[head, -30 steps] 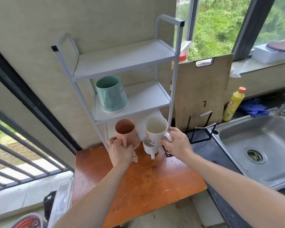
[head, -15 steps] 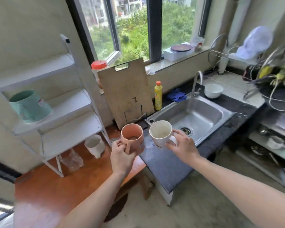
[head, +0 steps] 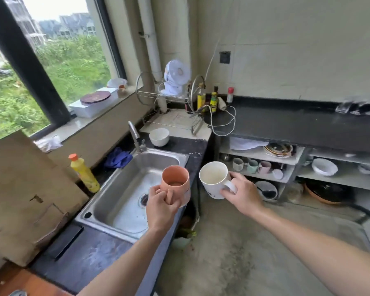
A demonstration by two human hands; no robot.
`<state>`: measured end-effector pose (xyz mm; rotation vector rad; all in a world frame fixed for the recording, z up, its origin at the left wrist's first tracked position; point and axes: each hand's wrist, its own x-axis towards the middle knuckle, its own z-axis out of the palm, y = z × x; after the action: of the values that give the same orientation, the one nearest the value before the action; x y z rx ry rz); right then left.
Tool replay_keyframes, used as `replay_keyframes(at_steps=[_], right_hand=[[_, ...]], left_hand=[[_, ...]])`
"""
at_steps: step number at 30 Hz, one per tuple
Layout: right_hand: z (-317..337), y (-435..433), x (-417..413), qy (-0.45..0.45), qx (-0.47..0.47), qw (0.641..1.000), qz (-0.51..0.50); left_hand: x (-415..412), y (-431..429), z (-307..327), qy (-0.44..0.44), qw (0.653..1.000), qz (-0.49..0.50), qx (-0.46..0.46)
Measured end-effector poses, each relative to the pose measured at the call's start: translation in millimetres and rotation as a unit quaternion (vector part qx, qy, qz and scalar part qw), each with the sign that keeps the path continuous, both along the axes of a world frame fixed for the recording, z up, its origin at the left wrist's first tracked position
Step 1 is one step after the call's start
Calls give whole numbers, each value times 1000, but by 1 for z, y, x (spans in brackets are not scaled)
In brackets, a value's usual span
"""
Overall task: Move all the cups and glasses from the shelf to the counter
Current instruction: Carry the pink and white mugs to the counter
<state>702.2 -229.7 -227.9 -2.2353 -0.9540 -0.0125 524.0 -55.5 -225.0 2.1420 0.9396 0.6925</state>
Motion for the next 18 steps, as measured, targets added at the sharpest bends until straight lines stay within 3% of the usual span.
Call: replay_keyframes(at_steps=[8, 18], right_hand=[[12, -76, 109, -8, 10, 984, -178], [-5, -197, 247, 10, 10, 950, -312]], left_hand=[[184, -16, 16, 8, 986, -166, 16], [386, -119, 1, 12, 954, -298, 27]])
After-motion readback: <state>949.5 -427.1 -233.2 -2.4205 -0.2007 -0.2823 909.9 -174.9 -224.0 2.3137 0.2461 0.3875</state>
